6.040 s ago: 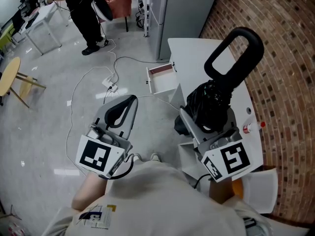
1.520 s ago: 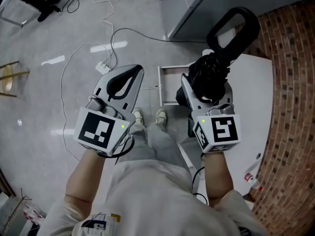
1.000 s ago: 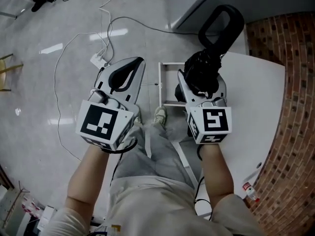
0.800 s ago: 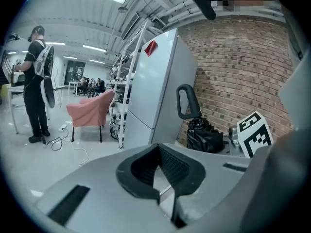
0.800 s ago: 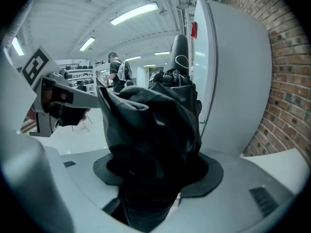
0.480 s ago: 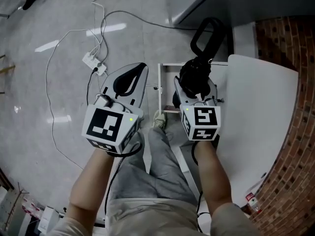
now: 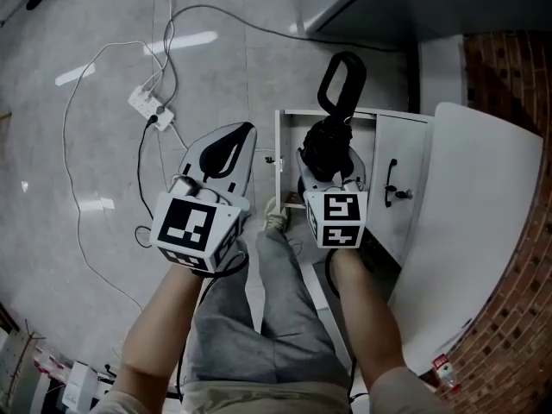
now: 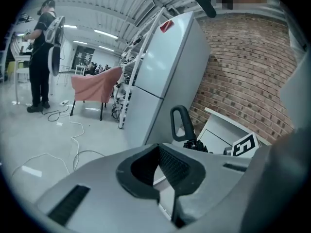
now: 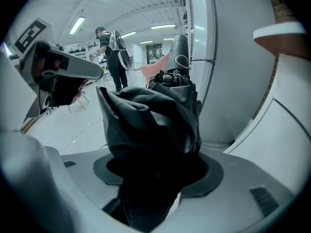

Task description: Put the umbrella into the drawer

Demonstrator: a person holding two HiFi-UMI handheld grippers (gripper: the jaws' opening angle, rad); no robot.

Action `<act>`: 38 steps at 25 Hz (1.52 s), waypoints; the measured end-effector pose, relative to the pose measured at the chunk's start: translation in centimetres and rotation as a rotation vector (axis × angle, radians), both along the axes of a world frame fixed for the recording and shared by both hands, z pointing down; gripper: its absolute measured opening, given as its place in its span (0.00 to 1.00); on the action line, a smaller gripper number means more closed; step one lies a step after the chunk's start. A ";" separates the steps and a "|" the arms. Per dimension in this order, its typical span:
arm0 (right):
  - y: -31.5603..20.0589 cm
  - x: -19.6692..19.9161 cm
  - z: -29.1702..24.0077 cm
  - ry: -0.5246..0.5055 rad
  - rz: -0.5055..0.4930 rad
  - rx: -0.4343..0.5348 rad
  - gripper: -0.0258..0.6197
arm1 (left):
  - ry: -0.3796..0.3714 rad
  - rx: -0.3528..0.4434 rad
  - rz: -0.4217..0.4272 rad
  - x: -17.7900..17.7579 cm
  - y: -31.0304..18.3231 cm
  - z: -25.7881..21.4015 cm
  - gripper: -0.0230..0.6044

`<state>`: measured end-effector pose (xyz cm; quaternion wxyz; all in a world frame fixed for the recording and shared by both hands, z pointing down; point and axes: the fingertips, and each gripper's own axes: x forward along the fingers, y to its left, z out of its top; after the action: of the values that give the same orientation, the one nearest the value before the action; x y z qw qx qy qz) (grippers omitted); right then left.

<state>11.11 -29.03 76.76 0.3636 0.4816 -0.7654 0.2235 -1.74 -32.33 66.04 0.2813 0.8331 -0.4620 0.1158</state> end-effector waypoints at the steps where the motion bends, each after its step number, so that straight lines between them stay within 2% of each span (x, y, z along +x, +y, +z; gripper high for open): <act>1: 0.2 0.0 1.1 0.005 -0.004 -0.013 0.48 | 0.016 -0.001 -0.017 -0.1 0.1 1.0 0.05; 3: 0.9 0.2 3.2 0.015 -0.013 -0.041 0.48 | 0.030 -0.010 -0.033 -0.2 0.6 3.1 0.05; 13: 3.8 1.5 13.3 0.045 -0.036 -0.116 0.48 | 0.003 -0.124 0.006 2.3 2.9 14.1 0.05; 18: 4.5 2.6 17.3 0.071 -0.030 -0.141 0.48 | -0.018 -0.149 0.053 3.8 4.1 18.3 0.05; 23: 5.4 2.3 20.6 0.063 -0.042 -0.177 0.48 | -0.055 -0.170 0.035 3.9 5.1 21.5 0.05; 28: 6.8 2.5 23.2 0.075 -0.045 -0.231 0.48 | -0.053 -0.204 0.064 4.3 6.3 23.7 0.05; 38: 7.6 3.3 26.4 0.092 -0.086 -0.314 0.48 | -0.058 -0.246 0.067 4.4 6.6 27.3 0.05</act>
<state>14.38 -21.45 103.19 0.4783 0.3953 -0.7235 0.3025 2.67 -25.71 93.34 0.3638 0.8036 -0.4241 0.2051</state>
